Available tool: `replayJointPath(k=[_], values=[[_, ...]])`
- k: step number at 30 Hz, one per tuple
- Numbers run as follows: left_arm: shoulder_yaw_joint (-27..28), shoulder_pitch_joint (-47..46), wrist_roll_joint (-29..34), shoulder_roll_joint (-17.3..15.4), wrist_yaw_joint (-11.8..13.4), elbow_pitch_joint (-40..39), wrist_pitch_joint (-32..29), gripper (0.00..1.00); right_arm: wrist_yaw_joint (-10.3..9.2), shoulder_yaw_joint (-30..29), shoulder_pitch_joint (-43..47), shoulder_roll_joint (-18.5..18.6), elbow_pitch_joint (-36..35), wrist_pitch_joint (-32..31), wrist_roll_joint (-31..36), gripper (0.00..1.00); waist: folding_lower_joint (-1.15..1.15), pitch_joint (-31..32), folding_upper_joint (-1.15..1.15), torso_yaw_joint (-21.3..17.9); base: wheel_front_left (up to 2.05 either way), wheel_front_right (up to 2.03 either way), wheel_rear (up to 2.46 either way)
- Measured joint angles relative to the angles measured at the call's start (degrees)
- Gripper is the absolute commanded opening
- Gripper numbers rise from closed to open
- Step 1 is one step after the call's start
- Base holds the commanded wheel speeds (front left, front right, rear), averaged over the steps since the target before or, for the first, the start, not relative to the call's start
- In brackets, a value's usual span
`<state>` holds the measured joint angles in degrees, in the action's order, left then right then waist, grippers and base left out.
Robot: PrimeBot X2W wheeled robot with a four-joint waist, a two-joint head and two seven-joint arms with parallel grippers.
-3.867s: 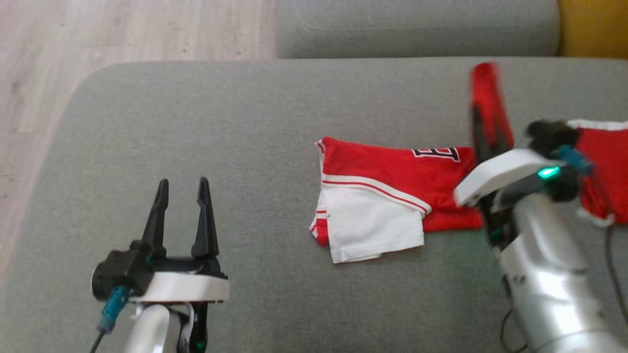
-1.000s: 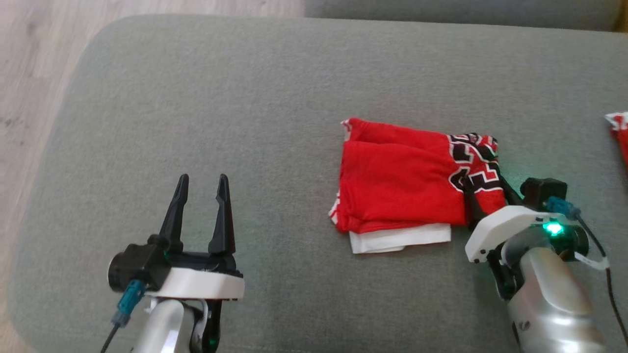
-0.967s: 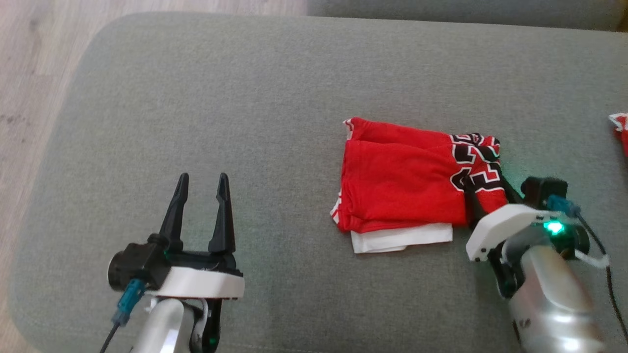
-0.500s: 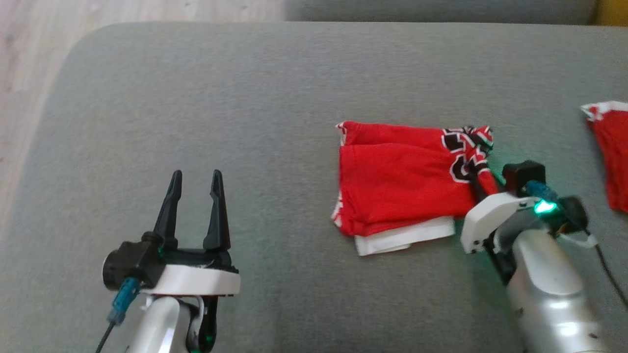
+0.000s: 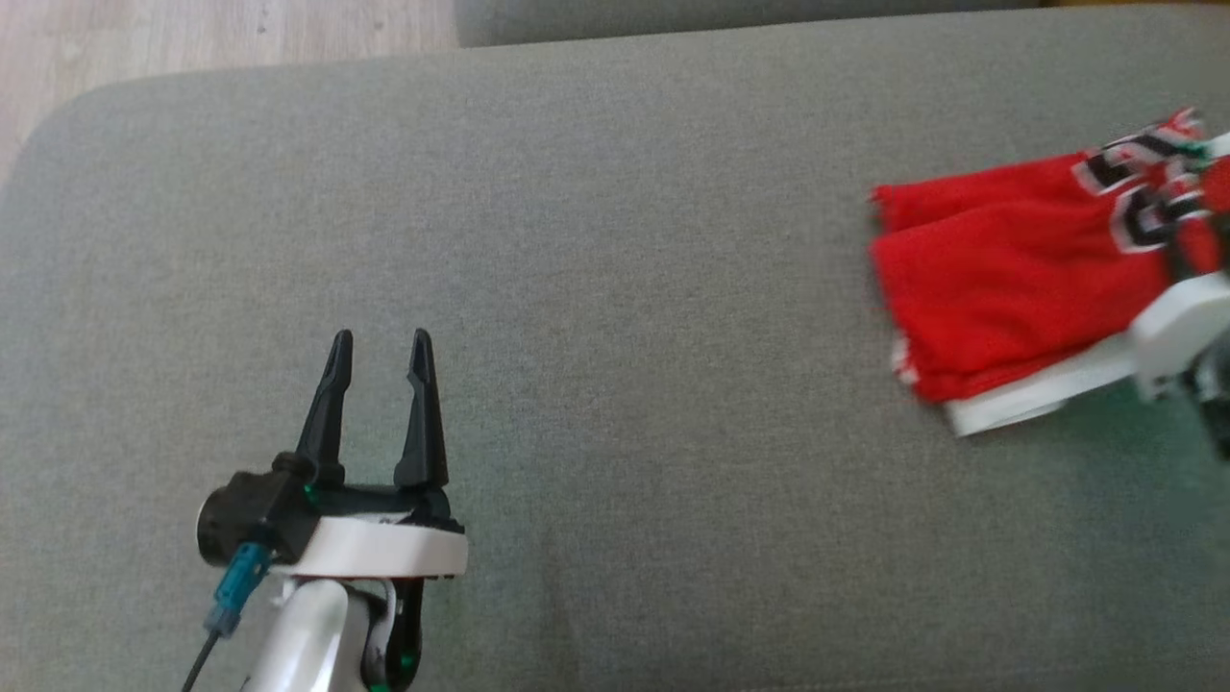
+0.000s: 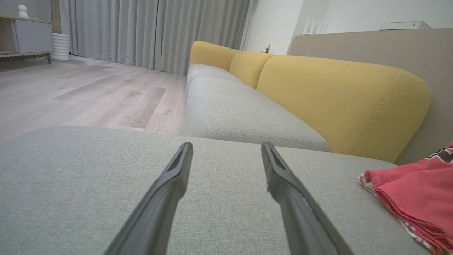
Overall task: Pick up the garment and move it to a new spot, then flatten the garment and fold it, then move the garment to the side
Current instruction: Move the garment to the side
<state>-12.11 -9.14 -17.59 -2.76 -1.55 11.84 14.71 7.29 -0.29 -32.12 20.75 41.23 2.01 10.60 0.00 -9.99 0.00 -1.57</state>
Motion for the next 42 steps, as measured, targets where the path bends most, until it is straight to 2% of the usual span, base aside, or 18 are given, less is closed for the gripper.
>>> replayJointPath(k=[7, 17, 24, 29, 30, 35, 42], values=[[-0.18, -1.25, 0.54, 0.01, -0.49, 0.14, 0.00, 1.00, 0.00, -3.41, -2.86, 5.54, 2.25, -1.46, 0.36, 0.00, 0.00, -2.28, 0.00, 0.52, 0.00, 0.00, 0.00], [-0.12, -2.31, 0.59, 0.02, -1.04, 0.31, 0.00, 1.00, 0.00, -13.26, -6.50, 11.91, 7.02, -3.54, 8.76, 0.00, 0.00, -4.51, 0.00, 2.05, 0.00, 0.00, 0.00], [0.16, -2.33, 0.60, 0.02, -1.05, 0.36, 0.01, 1.00, 0.00, -14.06, -7.70, 10.77, 8.77, -2.33, 10.50, 0.00, -0.01, -4.99, 0.00, 1.89, 0.00, 0.00, 0.00], [0.18, -2.37, 0.60, 0.02, -1.05, 0.38, 0.00, 1.00, 0.00, -16.93, -8.44, 9.23, 8.92, -1.79, 12.16, 0.00, 0.00, -5.11, 0.00, 1.43, 0.00, 0.00, 0.00], [0.20, -2.40, 0.62, 0.02, -1.05, 0.41, 0.00, 1.00, 0.00, -17.35, -8.44, 8.76, 8.93, -1.76, 12.33, 1.00, 0.00, -5.09, 0.00, 1.33, 0.00, 0.00, 0.00], [0.58, -2.43, 1.05, 0.02, -1.05, 0.60, 0.00, 1.00, 0.00, -18.70, -8.44, 6.47, 7.79, -0.78, 12.70, 1.00, 0.00, -4.60, 0.00, 0.82, 0.00, 0.00, 0.00], [0.94, -2.40, 1.04, 0.02, -1.45, 0.83, 0.01, 1.00, 0.00, -16.49, -8.55, 1.12, 4.22, 1.08, 12.63, 1.00, -0.01, -1.95, 0.00, 0.08, 0.00, 0.00, 0.00]])
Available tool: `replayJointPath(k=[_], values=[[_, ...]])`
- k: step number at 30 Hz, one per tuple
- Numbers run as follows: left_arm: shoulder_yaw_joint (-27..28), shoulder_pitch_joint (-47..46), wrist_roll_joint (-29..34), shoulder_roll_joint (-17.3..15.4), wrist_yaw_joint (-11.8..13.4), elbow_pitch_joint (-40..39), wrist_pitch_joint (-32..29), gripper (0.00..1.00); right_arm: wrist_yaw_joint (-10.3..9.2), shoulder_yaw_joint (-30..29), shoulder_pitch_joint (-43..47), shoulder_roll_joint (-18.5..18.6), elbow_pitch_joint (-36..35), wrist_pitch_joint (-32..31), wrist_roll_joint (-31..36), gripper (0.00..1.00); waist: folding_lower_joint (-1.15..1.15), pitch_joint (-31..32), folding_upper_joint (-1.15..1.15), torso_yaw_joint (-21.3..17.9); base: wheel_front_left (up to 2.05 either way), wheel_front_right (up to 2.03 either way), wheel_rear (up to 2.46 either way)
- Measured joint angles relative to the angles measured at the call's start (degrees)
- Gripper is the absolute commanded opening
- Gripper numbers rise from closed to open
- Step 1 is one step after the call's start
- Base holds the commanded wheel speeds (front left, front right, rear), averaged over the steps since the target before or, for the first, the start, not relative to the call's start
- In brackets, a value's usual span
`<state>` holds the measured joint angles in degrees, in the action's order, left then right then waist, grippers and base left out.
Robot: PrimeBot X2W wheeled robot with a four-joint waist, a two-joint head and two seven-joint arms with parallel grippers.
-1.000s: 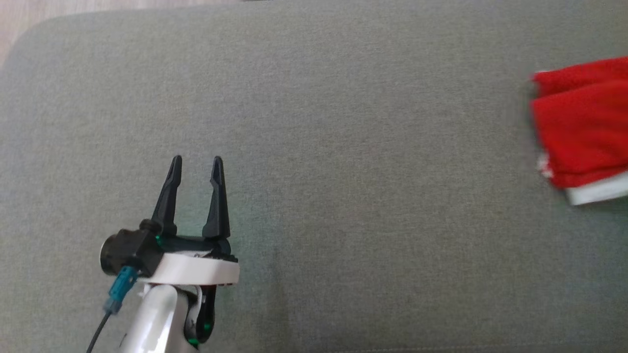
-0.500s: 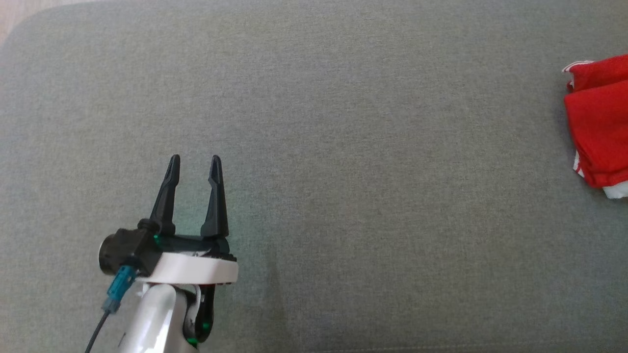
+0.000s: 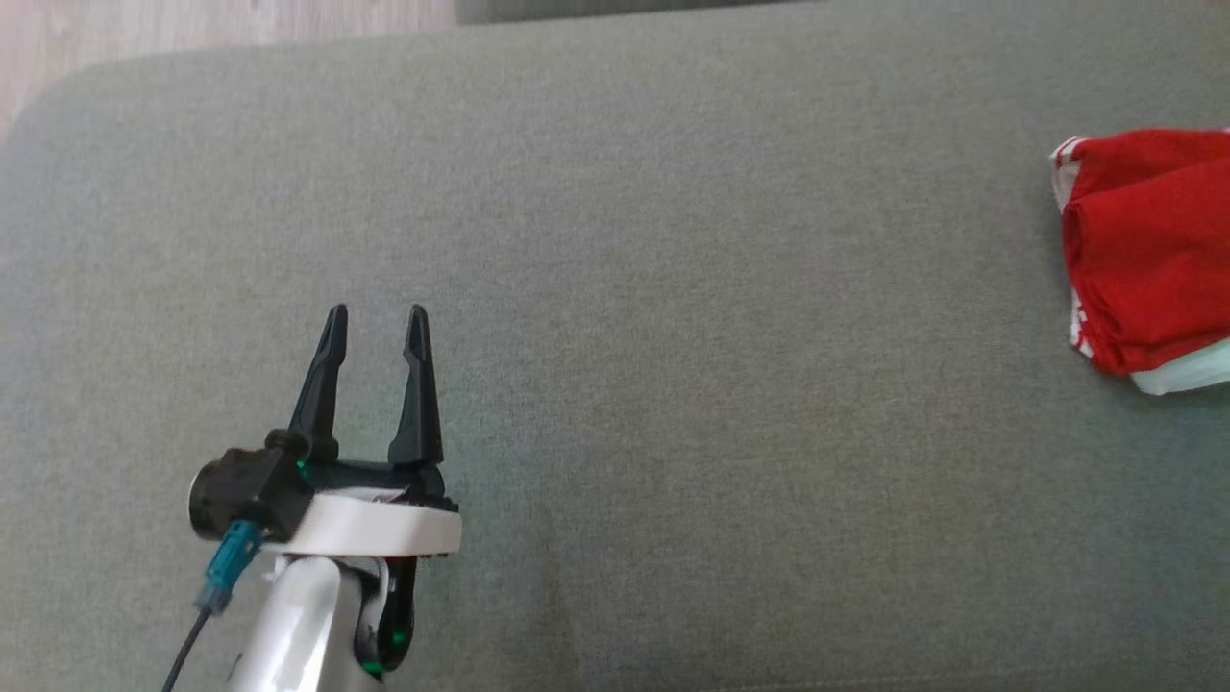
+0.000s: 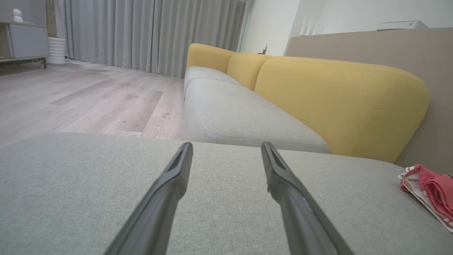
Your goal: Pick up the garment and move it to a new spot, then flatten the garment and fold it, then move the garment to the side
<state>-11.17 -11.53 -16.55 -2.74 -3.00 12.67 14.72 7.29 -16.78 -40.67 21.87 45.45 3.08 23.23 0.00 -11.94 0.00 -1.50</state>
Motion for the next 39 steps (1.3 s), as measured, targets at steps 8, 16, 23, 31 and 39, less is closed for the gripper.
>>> replayJointPath(k=[8, 16, 23, 31, 39], values=[[0.18, 1.47, -0.29, 0.00, 0.51, -0.29, -0.01, 1.00, 0.00, 5.20, 0.92, -9.69, -5.90, 5.09, -7.26, 1.00, 0.00, 4.72, 0.00, -0.27, 0.00, 0.00, 0.00], [0.24, 5.37, -0.62, -0.02, 1.05, -1.76, -0.01, 1.00, 0.00, 9.23, 13.34, -18.53, -14.08, 9.62, -21.64, 1.00, -0.01, 8.49, 0.00, 0.28, 0.00, 0.00, 0.00], [0.02, 7.58, -1.13, -0.03, 1.79, -2.75, -0.01, 1.00, 0.00, 14.92, 25.85, -19.03, -18.03, 11.12, -35.87, 1.00, -0.01, 9.71, 0.00, 1.25, 0.00, 0.00, 0.00], [-0.23, 8.94, -1.13, -0.05, 2.05, -3.26, -0.01, 1.00, 0.00, 18.12, 31.34, -19.09, -23.02, 11.14, -36.90, 1.00, 0.00, 9.90, 0.00, 1.37, 0.00, 0.00, 0.00], [-0.13, 9.00, -1.13, -0.05, 2.50, -3.12, 0.00, 1.00, 0.00, 18.24, 31.68, -19.08, -24.39, 11.14, -36.77, 1.00, 0.00, 9.61, 0.00, 1.38, 0.00, 0.00, 0.00]])
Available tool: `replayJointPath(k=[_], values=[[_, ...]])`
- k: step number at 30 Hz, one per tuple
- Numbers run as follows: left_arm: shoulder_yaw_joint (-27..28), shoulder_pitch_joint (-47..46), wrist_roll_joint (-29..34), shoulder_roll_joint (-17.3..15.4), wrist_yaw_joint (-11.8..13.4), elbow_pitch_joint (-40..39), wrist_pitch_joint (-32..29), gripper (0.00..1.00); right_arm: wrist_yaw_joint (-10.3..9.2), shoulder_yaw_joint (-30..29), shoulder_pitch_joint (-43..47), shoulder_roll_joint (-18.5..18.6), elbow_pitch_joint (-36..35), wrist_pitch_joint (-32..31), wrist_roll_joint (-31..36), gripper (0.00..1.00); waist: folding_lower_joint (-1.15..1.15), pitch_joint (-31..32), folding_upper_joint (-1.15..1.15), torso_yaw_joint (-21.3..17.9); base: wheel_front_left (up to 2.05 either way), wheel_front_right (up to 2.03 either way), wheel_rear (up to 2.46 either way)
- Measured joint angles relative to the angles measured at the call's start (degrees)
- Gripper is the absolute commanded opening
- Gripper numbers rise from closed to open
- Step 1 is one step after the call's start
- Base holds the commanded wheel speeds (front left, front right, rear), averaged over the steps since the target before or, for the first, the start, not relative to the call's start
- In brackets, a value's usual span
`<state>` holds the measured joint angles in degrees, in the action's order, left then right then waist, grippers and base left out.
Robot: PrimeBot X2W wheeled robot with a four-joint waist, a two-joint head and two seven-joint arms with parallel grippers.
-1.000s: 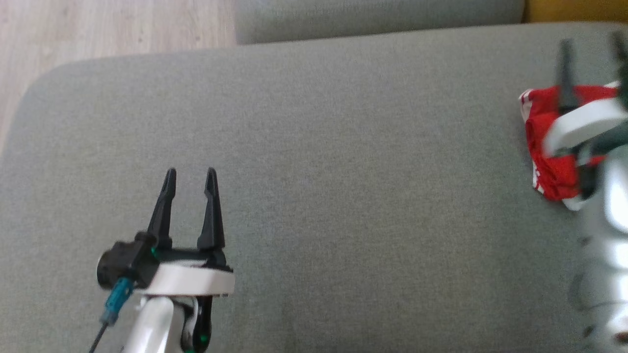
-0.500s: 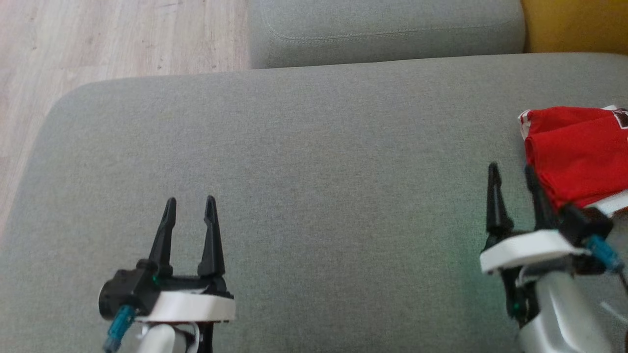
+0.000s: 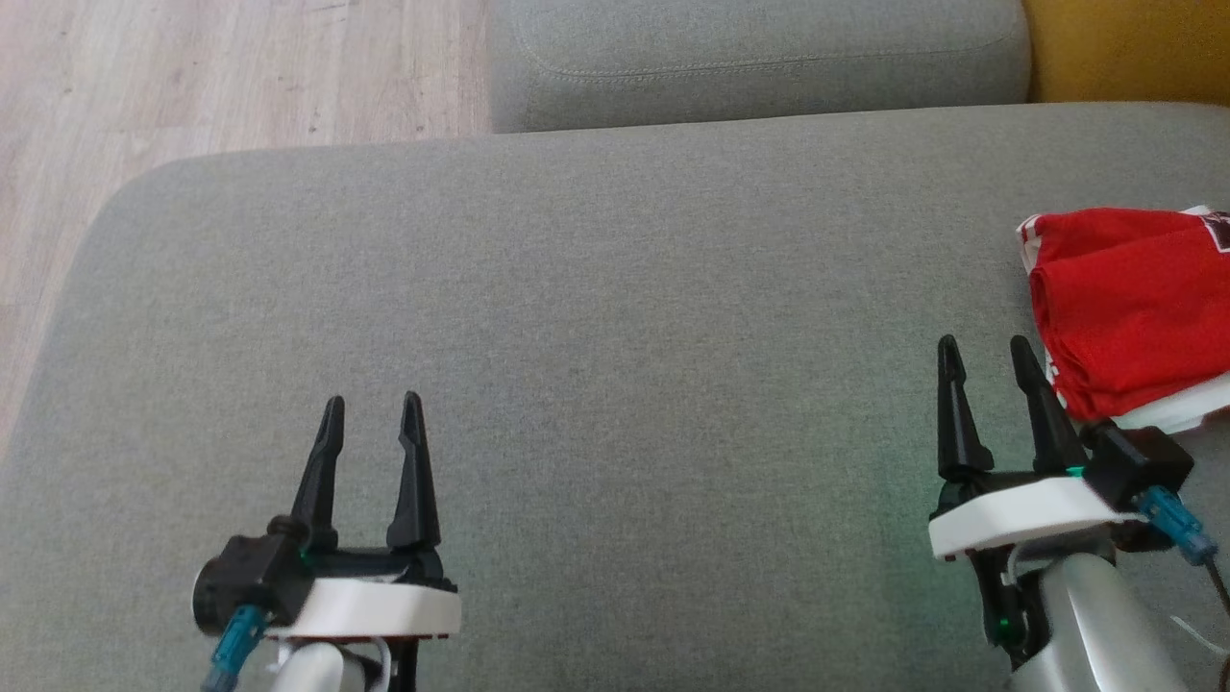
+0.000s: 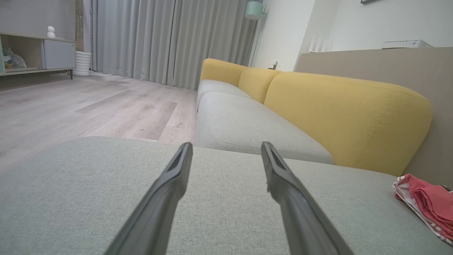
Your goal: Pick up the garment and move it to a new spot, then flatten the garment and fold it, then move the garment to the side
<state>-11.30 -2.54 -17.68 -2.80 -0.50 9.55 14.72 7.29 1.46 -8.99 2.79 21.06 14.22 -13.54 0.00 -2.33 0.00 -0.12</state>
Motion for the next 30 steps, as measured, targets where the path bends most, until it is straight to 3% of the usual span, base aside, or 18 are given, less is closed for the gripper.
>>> replayJointPath(k=[16, 25, 26, 30], values=[[0.15, 0.00, -2.26, 0.00, 1.24, 1.31, -0.01, 1.00, 0.00, 0.36, 0.16, 0.00, -0.56, 0.00, 0.00, 1.00, 0.00, -0.06, 0.00, -0.07, 0.00, 0.00, 0.00], [0.52, 0.01, -5.93, 0.00, -0.03, 1.88, -0.01, 1.00, 0.00, 1.30, 0.16, 0.00, -0.09, 0.01, 0.00, 1.00, 0.00, -0.33, 0.00, -0.50, 0.00, 0.00, 0.00], [0.46, 0.02, -6.33, -0.01, -0.02, 2.52, -0.01, 0.00, 0.00, 1.47, 0.18, -0.03, 0.10, -0.03, 0.00, 0.00, 0.00, -0.34, 0.00, -0.59, 0.00, 0.00, 0.00], [0.19, 1.84, -6.55, 0.00, -0.02, 6.16, -0.04, 0.00, 0.00, 1.63, 2.18, -0.15, 3.49, -0.12, -0.04, 0.00, 0.00, -0.34, 0.00, -0.59, 0.00, 0.00, 0.00]])
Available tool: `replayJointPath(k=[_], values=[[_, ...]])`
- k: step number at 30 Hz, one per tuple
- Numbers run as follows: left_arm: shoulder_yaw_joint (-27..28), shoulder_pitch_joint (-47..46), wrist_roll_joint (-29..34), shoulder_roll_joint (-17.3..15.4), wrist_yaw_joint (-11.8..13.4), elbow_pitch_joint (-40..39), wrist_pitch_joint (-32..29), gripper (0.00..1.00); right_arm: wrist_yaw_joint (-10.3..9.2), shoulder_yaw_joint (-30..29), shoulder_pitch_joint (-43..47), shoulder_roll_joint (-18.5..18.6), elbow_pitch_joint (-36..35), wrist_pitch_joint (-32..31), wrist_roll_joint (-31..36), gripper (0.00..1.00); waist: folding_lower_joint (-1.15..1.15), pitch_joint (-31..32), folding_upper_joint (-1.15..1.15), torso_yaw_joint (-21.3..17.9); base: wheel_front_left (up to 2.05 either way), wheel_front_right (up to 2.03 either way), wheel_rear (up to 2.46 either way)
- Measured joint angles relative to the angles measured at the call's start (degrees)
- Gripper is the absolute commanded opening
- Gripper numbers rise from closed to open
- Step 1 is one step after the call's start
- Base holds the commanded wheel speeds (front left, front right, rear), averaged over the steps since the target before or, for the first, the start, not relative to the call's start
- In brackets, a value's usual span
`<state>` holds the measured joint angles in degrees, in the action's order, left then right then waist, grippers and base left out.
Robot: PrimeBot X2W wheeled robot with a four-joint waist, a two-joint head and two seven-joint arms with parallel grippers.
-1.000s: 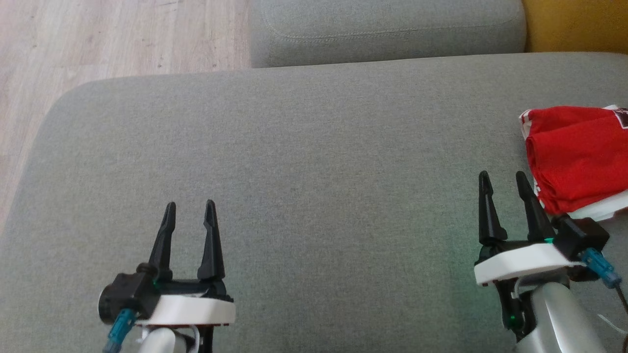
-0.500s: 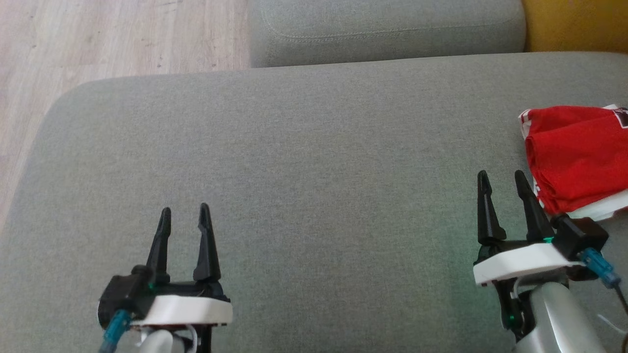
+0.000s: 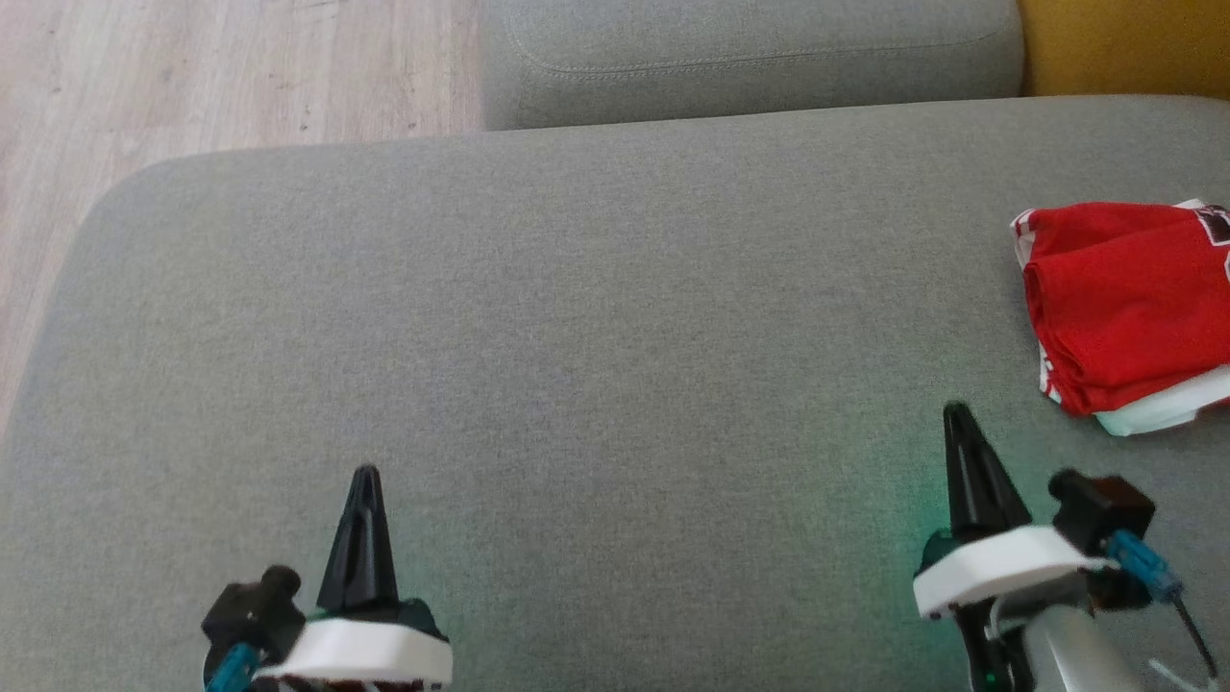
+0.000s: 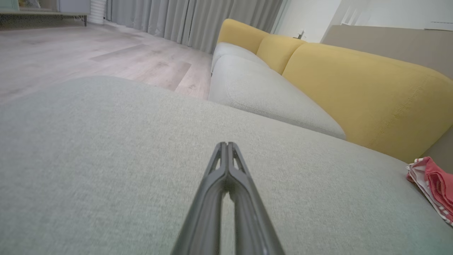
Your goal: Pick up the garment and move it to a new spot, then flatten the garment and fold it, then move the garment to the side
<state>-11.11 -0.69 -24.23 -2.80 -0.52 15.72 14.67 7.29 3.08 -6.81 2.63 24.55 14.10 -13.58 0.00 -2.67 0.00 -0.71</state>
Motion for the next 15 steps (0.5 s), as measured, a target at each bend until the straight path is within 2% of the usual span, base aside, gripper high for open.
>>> replayJointPath(k=[15], values=[[0.91, 1.03, -8.69, -0.01, -0.59, 0.59, -2.54, 0.00, -0.01, -1.20, 1.51, -0.05, -0.16, -2.61, -9.59, 0.00, 0.00, 0.33, 0.00, 0.09, 0.00, 0.00, 0.00]])
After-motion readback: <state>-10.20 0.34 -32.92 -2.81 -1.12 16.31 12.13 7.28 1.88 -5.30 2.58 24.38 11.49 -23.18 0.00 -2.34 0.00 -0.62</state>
